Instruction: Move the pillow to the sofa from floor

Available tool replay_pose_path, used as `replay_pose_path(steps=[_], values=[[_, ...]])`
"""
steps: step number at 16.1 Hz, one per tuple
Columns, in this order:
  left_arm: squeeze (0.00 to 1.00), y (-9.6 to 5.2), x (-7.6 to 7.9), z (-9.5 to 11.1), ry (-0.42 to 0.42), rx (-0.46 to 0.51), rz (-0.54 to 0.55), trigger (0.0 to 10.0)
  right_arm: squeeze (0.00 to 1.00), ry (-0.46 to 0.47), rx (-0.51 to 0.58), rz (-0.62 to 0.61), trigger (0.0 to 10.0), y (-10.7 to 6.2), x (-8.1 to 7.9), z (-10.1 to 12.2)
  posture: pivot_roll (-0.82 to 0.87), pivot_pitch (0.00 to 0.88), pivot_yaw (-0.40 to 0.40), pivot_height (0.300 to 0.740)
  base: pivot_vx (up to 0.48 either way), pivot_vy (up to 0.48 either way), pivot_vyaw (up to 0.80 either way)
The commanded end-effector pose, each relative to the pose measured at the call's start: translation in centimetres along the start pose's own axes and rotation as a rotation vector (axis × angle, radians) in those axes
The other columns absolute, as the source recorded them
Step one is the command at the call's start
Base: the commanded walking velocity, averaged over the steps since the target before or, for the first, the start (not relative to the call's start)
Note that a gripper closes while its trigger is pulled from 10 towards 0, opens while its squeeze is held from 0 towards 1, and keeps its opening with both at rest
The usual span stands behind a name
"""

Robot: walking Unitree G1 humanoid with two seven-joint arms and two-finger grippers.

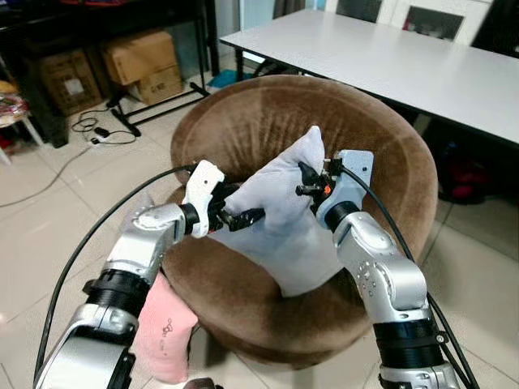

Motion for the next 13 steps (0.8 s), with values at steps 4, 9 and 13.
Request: replay_pose_path(steps=[4, 9, 13], values=[[1.0, 0.2, -1.1, -1.7, 0.054, -0.107, 0.081, 10.0, 0.0, -0.011, 0.067, 0.08, 10.0, 0.1, -1.4, 2.0, -0.04, 0.0, -0.013, 0.74, 0.0, 0.0, 0.0], [0.0, 0.5, -1.0, -3.0, 0.076, -0.128, 0.058, 0.0, 0.0, 0.006, 0.061, 0.089, 10.0, 0.0, -1.5, 1.9, -0.06, 0.0, -0.004, 0.74, 0.0, 0.0, 0.0], [0.0, 0.6, -1.0, -3.3, 0.077, -0.116, 0.058, 0.0, 0.0, 0.008, 0.057, 0.086, 10.0, 0.0, -1.4, 1.9, -0.06, 0.0, -0.002, 0.74, 0.0, 0.0, 0.0]])
Point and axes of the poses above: a point about 5 cm out from each wrist's last joint towards the gripper, its own y axis pointing out of the wrist towards the gripper, its own z axis along the axis of the wrist's last joint, x = y × z, the point moved 2 cm from there along y, pointing out of the wrist towards the gripper
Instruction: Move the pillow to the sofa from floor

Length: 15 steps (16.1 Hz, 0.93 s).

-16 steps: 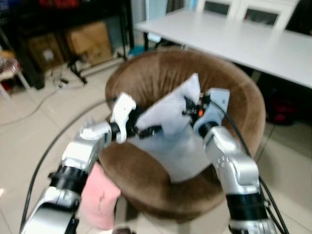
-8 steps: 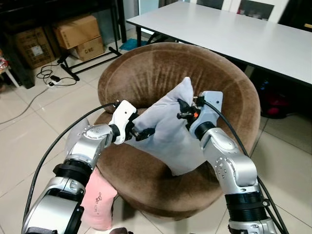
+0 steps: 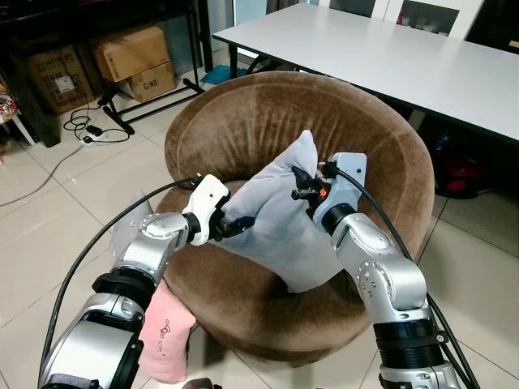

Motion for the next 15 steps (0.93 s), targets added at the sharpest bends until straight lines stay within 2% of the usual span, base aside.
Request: replay_pose_path(steps=[1, 10, 15], values=[[0.0, 0.0, -0.1, -0.6, 0.005, -0.033, 0.005, 0.0, 0.0, -0.006, 0.092, 0.036, 10.0, -0.1, -0.8, 2.3, -0.05, 0.0, -0.002, 0.74, 0.0, 0.0, 0.0], [0.0, -0.4, -0.4, -1.4, -0.032, -0.057, 0.012, 0.0, 0.0, 0.001, 0.089, 0.032, 10.0, 0.0, -0.7, 2.3, -0.06, 0.0, 0.001, 0.74, 0.0, 0.0, 0.0], [0.0, -0.6, -0.8, -1.8, -0.013, -0.076, 0.048, 0.0, 0.0, 0.029, 0.085, 0.016, 10.0, 0.1, -0.3, 2.2, -0.05, 0.0, -0.002, 0.74, 0.0, 0.0, 0.0]])
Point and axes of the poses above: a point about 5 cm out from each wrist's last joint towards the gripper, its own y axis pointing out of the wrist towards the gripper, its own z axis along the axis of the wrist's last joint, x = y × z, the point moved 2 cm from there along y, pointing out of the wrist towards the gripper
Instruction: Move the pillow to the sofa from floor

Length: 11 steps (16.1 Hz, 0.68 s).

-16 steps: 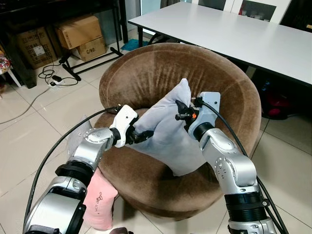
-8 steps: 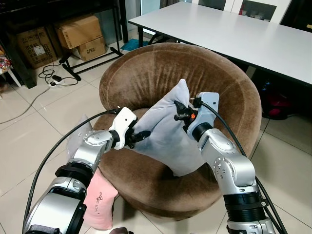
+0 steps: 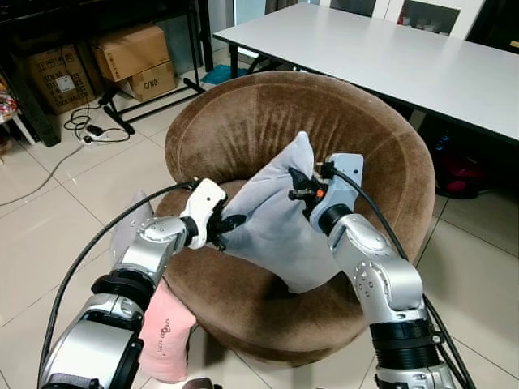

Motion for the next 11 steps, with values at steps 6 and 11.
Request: replay_pose_path(steps=[6, 11], values=[[0.0, -2.7, -2.3, -3.1, 0.097, -0.138, 0.122, 0.0, 1.0, 0.09, 0.172, -0.049, 10.0, -0.9, 3.1, 3.0, -0.05, 0.0, 0.001, 0.74, 0.0, 0.0, 0.0], [0.0, -7.1, -7.3, 0.0, 0.381, -0.159, 0.236, 0.0, 1.0, -0.095, 0.262, -0.016, 10.0, -1.1, 4.9, 6.3, -0.04, 0.0, -0.013, 0.74, 0.0, 0.0, 0.0]])
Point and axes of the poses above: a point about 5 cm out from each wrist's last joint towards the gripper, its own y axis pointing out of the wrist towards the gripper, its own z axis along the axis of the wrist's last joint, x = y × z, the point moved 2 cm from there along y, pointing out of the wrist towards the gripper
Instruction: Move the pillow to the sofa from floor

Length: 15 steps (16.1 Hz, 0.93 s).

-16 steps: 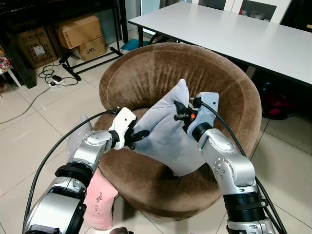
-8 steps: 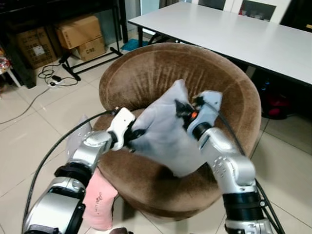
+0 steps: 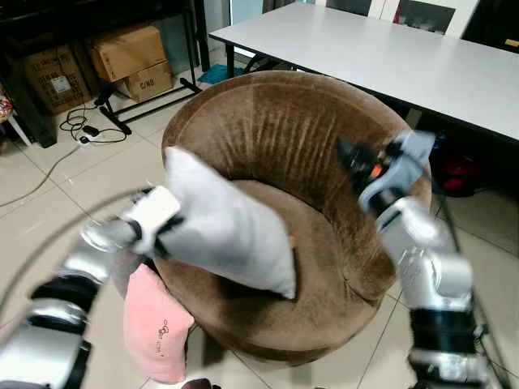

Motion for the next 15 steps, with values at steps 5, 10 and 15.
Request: replay_pose_path(steps=[5, 10, 15], values=[[0.0, -3.1, -6.5, 6.4, 0.277, 0.105, 0.017, 0.0, 1.0, -0.113, 0.061, 0.185, 10.0, 1.3, -1.7, 2.1, -0.02, 0.0, -0.022, 0.74, 0.0, 0.0, 0.0], [0.0, -3.0, -7.8, 7.8, 0.478, -0.014, 0.012, 0.0, 1.0, -0.226, 0.054, 0.221, 10.0, 1.7, -2.0, 2.1, -0.04, 0.0, 0.006, 0.74, 0.0, 0.0, 0.0], [0.0, -0.9, -6.1, 7.6, 0.487, 0.019, 0.066, 0.0, 1.0, -0.443, -0.16, 0.474, 10.0, 0.5, -3.7, 0.1, -0.06, 0.0, 0.019, 0.74, 0.0, 0.0, 0.0]])
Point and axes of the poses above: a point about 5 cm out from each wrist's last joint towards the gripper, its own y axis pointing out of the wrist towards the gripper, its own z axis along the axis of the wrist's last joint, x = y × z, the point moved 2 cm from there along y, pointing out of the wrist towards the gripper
